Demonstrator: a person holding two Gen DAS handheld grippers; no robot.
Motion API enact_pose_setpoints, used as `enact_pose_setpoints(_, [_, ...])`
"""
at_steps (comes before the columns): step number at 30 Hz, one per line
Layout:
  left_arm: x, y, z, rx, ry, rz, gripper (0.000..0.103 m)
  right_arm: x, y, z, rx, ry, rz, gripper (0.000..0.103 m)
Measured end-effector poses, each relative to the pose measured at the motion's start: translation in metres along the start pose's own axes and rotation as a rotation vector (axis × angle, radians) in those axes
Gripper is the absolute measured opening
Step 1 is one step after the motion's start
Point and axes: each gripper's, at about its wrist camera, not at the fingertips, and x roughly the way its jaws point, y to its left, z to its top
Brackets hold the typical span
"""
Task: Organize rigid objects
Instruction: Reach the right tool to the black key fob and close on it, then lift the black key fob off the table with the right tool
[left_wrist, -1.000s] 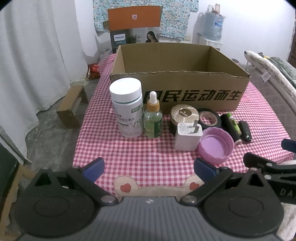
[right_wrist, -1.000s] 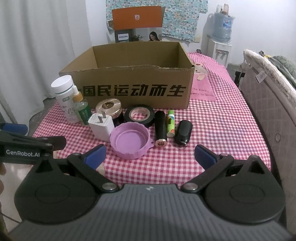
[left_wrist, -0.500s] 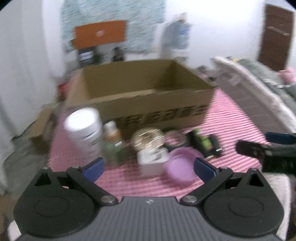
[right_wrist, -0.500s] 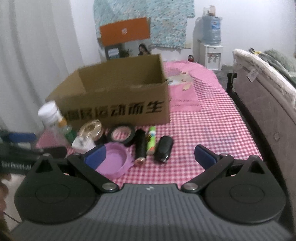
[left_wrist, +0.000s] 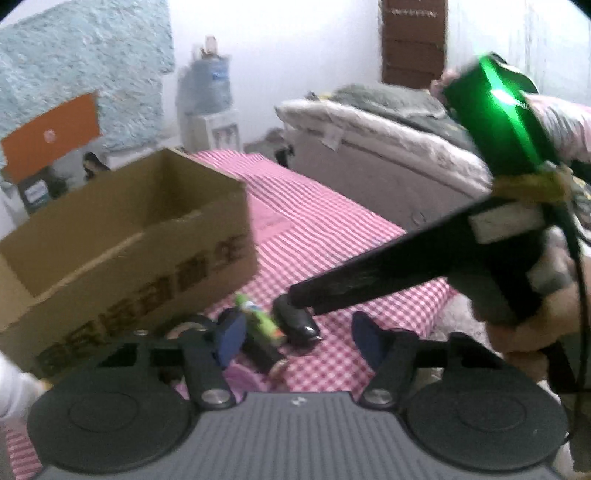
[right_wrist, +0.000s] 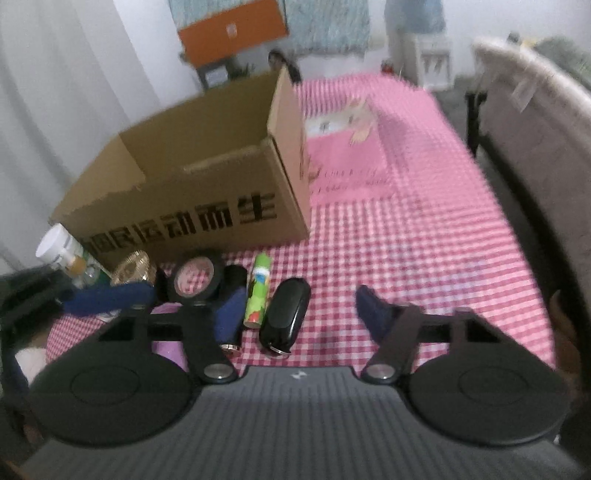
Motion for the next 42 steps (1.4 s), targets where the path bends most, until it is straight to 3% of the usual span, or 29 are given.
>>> enact_pose_setpoints(4, [0.022,0.000,-0.001,-0.009,0.060,-0.030,0.038,0.029,0.001,0.008,-0.010,0.082,0.018,0.041])
enact_pose_setpoints(5, [0.026,0.001,-0.002,-0.011,0.072,-0.035,0.037,0.035,0.002,0.010,-0.012,0.098,0.022,0.038])
enact_pose_setpoints(14, [0.049,0.005,0.000,0.000,0.109,-0.084,0.038,0.048,-0.001,0.017,-0.025,0.157,0.013,0.024])
enact_pose_setpoints(19, [0.056,-0.007,0.004,0.033,0.121,-0.114,0.053,0.033,-0.026,0.007,0.065,0.146,0.020,0.021])
enact_pose_setpoints(24, [0.071,-0.020,0.010,0.065,0.152,-0.120,0.058,0.021,-0.051,-0.003,0.175,0.131,0.085,0.019])
enact_pose_setpoints(32, [0.096,-0.029,0.014,0.047,0.222,-0.069,0.053,0.021,-0.079,-0.007,0.288,0.148,0.201,0.017])
enact_pose_setpoints(38, [0.100,-0.029,0.018,0.021,0.225,-0.050,0.051,0.018,-0.092,-0.013,0.345,0.169,0.286,0.016])
enact_pose_setpoints(42, [0.099,-0.030,0.018,0.013,0.213,-0.022,0.042,0.017,-0.093,-0.015,0.355,0.166,0.312,0.016])
